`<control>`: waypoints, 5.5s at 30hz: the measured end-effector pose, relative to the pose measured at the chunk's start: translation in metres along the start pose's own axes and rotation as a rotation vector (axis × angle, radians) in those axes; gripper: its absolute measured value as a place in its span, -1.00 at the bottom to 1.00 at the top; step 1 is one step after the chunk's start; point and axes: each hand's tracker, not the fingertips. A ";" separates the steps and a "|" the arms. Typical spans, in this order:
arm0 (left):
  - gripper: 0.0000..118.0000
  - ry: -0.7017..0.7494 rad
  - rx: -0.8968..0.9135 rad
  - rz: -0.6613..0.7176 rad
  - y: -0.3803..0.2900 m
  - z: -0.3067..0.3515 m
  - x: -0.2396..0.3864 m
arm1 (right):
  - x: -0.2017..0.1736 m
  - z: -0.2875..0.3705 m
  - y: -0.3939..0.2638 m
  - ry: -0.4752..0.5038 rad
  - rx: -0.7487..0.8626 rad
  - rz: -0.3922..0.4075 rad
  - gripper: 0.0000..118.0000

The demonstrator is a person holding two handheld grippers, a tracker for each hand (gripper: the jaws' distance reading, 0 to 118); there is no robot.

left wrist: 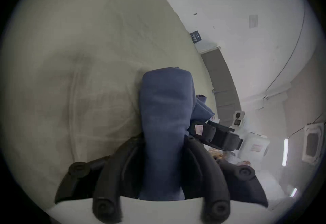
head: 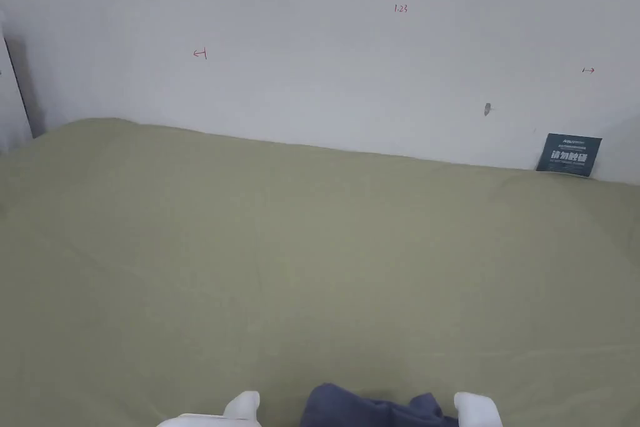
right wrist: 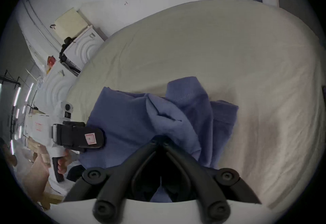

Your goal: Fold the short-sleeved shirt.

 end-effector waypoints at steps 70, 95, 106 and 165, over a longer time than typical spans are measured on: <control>-0.83 0.686 0.688 -0.640 -0.040 0.056 0.218 | -0.022 0.193 -0.008 -0.556 0.723 0.111 -1.00; 1.00 0.730 0.953 -0.672 -0.052 0.096 0.211 | -0.040 0.207 -0.001 -0.489 0.896 0.217 1.00; 1.00 0.703 0.909 -0.693 -0.045 0.091 0.221 | -0.040 0.215 0.002 -0.450 0.890 0.249 1.00; 1.00 0.736 0.912 -0.713 -0.052 0.093 0.217 | -0.040 0.221 0.021 -0.481 0.808 0.156 1.00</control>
